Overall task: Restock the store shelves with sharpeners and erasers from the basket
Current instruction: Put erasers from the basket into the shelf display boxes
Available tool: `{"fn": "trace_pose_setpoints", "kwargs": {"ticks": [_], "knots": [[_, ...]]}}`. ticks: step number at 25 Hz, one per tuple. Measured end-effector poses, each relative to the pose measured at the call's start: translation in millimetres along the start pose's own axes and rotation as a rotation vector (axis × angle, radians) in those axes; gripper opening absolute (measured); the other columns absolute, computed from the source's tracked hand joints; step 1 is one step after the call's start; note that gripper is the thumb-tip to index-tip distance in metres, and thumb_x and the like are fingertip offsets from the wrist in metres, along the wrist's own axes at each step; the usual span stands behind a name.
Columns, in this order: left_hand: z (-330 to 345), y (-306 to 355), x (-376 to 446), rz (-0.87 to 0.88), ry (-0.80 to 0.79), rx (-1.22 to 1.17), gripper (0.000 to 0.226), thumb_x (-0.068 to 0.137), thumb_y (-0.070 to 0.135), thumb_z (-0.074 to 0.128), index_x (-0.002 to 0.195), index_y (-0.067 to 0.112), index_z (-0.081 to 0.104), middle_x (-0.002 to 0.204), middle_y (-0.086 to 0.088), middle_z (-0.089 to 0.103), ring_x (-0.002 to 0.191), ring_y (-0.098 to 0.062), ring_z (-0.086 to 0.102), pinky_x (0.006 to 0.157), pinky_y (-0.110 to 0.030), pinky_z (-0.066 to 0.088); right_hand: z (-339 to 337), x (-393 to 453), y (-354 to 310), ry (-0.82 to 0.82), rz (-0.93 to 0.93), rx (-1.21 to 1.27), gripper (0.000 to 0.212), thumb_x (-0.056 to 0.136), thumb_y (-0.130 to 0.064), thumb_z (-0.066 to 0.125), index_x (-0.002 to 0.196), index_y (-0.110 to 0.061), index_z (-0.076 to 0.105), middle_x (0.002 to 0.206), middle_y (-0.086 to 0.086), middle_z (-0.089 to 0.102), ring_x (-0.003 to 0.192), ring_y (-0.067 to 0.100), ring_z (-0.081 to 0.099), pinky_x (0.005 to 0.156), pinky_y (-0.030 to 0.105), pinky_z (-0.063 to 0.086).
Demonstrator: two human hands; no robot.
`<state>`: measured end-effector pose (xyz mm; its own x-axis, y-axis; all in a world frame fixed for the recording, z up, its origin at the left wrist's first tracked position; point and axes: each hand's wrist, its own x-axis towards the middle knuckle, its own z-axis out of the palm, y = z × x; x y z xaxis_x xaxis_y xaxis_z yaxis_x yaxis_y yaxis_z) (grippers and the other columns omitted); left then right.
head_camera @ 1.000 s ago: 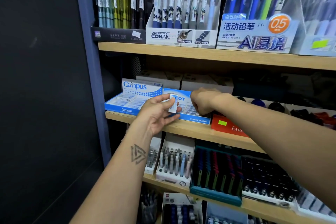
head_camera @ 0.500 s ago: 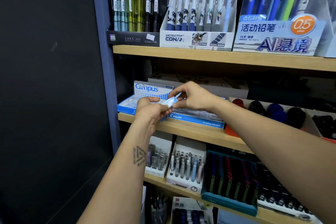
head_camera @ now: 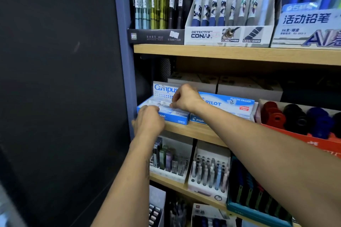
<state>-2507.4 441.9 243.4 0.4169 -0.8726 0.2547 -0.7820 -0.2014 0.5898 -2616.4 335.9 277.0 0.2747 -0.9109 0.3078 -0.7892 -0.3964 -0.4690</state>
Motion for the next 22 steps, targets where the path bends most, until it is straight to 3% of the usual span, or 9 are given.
{"fn": "trace_pose_setpoints", "kwargs": {"ticks": [4,8,10,13,16,18,22], "knots": [[1,-4,2,0.035,-0.013,0.017,0.046,0.090,0.004,0.048,0.133,0.016,0.060,0.136,-0.012,0.057,0.122,-0.031,0.054,0.098,-0.040,0.046,12,3,-17,-0.061,-0.075,0.075,0.012,0.076,-0.018,0.085,0.082,-0.010,0.078,0.084,0.004,0.076,0.077,0.012,0.066,0.070,0.023,0.048],[-1,-8,6,0.078,-0.028,-0.011,0.048,0.086,0.001,0.044,0.124,0.020,0.066,0.121,-0.014,0.062,0.104,-0.034,0.059,0.081,-0.038,0.049,30,11,-31,-0.046,-0.065,0.018,0.013,0.069,-0.015,0.087,0.072,-0.011,0.076,0.073,0.004,0.072,0.069,0.015,0.066,0.063,0.024,0.048],[-4,-9,6,0.097,-0.040,-0.019,0.052,0.085,-0.002,0.041,0.123,0.022,0.067,0.113,-0.013,0.064,0.096,-0.032,0.058,0.076,-0.037,0.049,39,15,-34,0.004,-0.029,0.011,0.014,0.069,-0.012,0.086,0.070,-0.011,0.072,0.081,0.008,0.073,0.075,0.021,0.068,0.068,0.029,0.054],[-6,-10,7,0.098,-0.038,-0.013,0.056,0.088,-0.003,0.042,0.131,0.025,0.064,0.118,-0.013,0.063,0.104,-0.032,0.059,0.078,-0.037,0.050,45,16,-35,0.048,0.034,0.014,0.014,0.071,-0.014,0.083,0.080,-0.010,0.072,0.093,0.010,0.071,0.086,0.028,0.067,0.078,0.036,0.057],[-5,-10,7,0.087,-0.040,0.002,0.056,0.088,-0.002,0.043,0.134,0.025,0.061,0.125,-0.012,0.062,0.112,-0.032,0.058,0.085,-0.038,0.051,40,15,-31,-0.006,0.039,0.049,0.012,0.073,-0.019,0.084,0.076,-0.014,0.074,0.086,0.005,0.073,0.083,0.022,0.067,0.074,0.031,0.056],[-6,-7,4,0.074,-0.013,-0.010,0.049,0.089,0.000,0.045,0.130,0.018,0.063,0.129,-0.013,0.060,0.116,-0.034,0.057,0.092,-0.041,0.050,29,6,-28,0.020,0.020,0.111,0.004,0.081,-0.015,0.077,0.078,-0.014,0.077,0.080,0.002,0.071,0.079,0.019,0.065,0.065,0.028,0.050],[-9,18,-13,0.165,0.099,-0.044,0.040,0.084,-0.003,0.049,0.119,0.009,0.063,0.122,-0.016,0.062,0.112,-0.037,0.057,0.088,-0.043,0.049,-3,-37,-12,0.142,-0.026,0.245,0.015,0.086,-0.009,0.064,0.079,-0.018,0.074,0.080,0.000,0.071,0.076,0.016,0.066,0.072,0.024,0.048]]}}
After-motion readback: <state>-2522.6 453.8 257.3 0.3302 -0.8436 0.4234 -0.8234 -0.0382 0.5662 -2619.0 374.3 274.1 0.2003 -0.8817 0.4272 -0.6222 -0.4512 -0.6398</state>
